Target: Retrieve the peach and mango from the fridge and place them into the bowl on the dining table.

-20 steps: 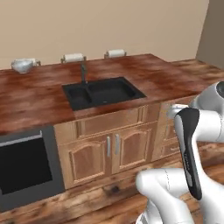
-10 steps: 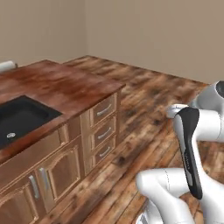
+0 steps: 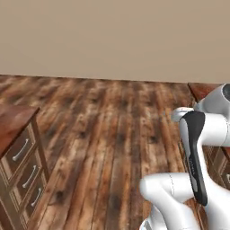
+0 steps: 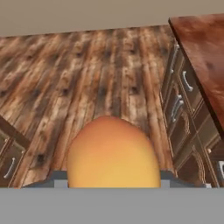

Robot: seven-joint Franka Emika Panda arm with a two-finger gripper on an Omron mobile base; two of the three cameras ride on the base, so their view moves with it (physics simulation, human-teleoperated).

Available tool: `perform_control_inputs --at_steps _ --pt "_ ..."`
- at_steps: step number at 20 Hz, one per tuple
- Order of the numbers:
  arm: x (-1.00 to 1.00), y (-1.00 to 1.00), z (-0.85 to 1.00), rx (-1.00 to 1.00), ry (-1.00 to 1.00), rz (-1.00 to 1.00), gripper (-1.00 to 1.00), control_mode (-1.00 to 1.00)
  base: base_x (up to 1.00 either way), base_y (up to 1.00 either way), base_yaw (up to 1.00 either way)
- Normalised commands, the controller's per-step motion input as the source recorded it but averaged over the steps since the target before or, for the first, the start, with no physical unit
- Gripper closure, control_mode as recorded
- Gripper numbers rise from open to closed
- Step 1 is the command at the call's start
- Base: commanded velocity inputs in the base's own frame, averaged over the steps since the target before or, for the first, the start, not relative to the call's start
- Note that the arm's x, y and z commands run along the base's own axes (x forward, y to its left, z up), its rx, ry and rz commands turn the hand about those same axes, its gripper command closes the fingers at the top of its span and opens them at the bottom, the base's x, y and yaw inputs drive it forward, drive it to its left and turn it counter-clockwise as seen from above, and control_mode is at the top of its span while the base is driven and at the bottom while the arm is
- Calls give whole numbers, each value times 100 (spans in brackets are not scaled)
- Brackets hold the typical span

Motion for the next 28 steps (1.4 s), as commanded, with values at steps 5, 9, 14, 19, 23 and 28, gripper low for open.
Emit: perform_control_inputs --at_steps 5,9,14,19,23,28 --pt "0 0 0 0 0 0 100 100 88 -10 -63" --pt "0 0 0 0 0 0 100 100 100 27 -36" --pt "0 0 0 0 0 0 100 100 100 78 -5" --pt "0 0 0 0 0 0 100 100 100 59 14" --pt "0 0 0 0 0 0 100 100 100 21 36" --pt "0 0 0 0 0 0 100 100 100 0 67"
